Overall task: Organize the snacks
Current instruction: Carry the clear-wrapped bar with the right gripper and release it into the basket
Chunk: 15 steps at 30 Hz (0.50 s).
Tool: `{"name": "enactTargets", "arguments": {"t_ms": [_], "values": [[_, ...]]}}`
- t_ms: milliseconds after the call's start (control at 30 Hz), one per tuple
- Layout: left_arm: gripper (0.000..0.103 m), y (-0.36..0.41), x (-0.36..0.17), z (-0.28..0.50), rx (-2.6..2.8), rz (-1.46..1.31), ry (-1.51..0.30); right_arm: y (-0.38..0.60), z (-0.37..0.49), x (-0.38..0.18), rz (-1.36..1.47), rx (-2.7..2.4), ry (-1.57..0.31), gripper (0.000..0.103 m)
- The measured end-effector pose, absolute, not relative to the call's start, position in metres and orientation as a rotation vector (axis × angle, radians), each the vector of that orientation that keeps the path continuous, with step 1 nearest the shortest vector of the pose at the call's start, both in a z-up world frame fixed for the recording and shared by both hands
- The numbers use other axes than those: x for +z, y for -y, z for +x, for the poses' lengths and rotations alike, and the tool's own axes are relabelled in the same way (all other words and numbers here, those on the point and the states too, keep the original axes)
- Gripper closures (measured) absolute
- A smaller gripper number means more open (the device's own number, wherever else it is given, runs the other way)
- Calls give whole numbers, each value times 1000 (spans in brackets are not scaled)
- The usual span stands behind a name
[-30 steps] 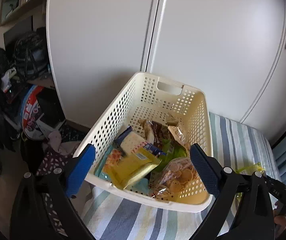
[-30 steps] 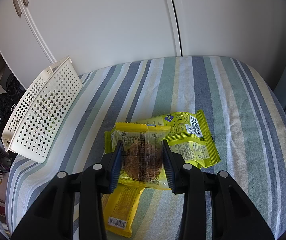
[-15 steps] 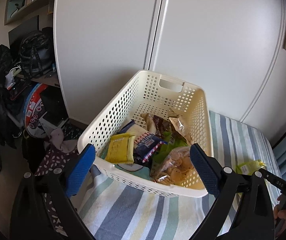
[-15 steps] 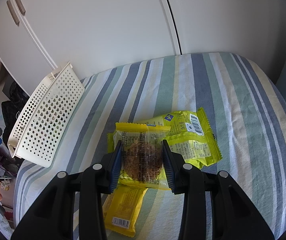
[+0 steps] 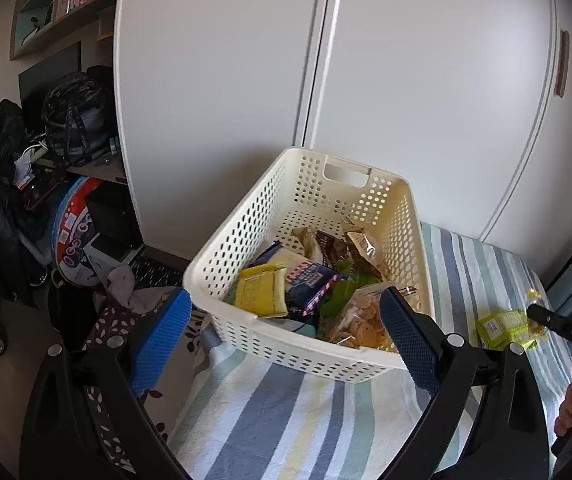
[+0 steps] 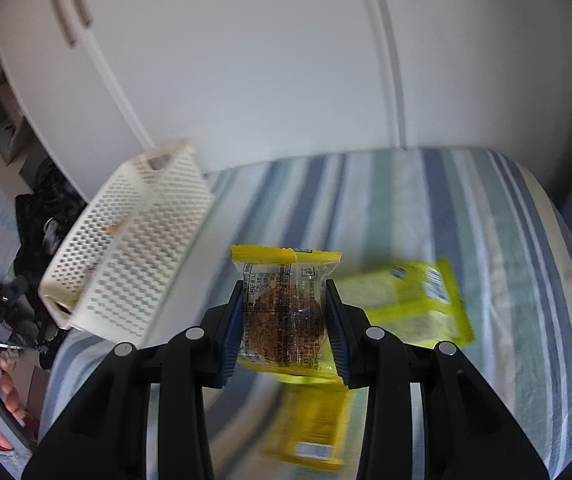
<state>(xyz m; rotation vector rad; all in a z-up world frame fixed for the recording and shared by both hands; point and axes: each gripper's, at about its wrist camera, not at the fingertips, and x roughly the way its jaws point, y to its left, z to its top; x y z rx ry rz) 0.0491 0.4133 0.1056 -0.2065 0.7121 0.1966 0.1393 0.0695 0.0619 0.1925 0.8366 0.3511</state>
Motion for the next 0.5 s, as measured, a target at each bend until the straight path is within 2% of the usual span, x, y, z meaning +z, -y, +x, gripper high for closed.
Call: {"name": "enactTargets", "arguments": {"t_ms": [267, 500], "values": [[6, -433, 104, 33, 211, -230, -697, -157, 143, 105, 104, 492, -772, 65], [6, -450, 107, 18, 231, -246, -672, -229, 153, 114, 48, 563, -775, 65]]}}
